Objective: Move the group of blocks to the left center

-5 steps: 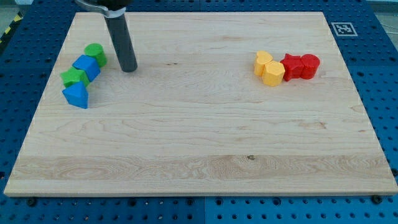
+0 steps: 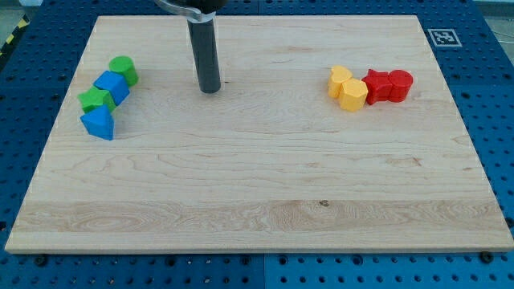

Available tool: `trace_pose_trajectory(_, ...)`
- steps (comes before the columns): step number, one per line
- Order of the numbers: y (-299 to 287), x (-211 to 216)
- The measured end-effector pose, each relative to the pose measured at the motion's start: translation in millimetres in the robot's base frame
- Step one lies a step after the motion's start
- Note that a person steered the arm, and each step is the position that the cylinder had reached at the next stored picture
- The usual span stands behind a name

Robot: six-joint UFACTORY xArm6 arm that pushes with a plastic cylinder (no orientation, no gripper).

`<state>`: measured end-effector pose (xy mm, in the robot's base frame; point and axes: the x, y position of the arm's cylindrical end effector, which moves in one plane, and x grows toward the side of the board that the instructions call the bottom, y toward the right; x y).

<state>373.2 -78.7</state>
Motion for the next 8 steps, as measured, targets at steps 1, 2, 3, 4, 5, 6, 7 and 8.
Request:
trace_pose_trajectory(1, 1, 0)
trace_pose_trajectory(2, 9, -4)
trace_pose_trajectory(3, 19, -4)
trace_pose_trajectory(4, 31, -4)
trace_pose_trajectory(5, 37, -4)
trace_pose_trajectory(6, 39, -4)
trace_pose_trajectory(7, 53, 3)
trace_pose_trajectory(8, 50, 22)
